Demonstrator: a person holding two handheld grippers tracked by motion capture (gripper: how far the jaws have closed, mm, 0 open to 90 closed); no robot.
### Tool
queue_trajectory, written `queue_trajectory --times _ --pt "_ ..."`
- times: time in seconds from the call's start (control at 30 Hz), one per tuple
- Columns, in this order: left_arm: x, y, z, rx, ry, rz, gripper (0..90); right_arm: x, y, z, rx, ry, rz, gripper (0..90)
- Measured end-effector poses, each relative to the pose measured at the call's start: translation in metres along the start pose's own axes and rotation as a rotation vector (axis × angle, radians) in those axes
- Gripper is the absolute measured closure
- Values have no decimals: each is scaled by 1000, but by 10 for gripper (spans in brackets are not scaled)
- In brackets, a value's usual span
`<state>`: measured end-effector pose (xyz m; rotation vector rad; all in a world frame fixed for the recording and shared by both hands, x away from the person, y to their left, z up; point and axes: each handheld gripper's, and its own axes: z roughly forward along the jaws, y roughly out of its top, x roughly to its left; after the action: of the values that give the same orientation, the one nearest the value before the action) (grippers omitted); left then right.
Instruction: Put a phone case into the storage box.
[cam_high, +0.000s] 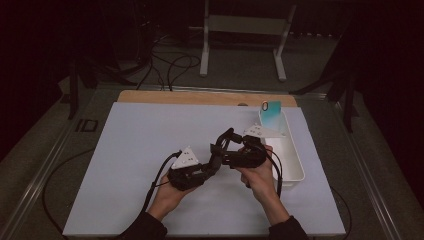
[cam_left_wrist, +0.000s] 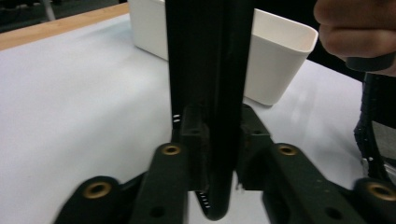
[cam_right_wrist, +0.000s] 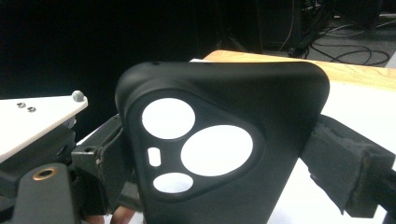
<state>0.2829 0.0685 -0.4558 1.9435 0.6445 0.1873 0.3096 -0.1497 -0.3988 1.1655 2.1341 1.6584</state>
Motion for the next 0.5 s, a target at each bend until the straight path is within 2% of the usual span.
queue_trajectory --times 0.1,0.17,0.33,0.37,0.4,0.43,0.5 --pt "1 0 -2 5 14 0 662 1 1 -1 -4 -4 -4 144" --pt "2 1 -4 20 9 -4 595 0 1 -1 -5 -6 -9 144" --pt "2 -1 -10 38 100 13 412 0 2 -3 -10 -15 -10 144" --pt "2 -1 -10 38 100 13 382 0 2 -3 -10 -15 -10 144" --pt "2 -2 -13 35 133 16 382 0 2 -3 -11 -17 -12 144" --pt "3 -3 -14 34 148 13 300 0 3 -3 -10 -18 -14 144" --pt "4 -5 -18 28 180 10 230 0 3 -3 -11 -20 -18 144"
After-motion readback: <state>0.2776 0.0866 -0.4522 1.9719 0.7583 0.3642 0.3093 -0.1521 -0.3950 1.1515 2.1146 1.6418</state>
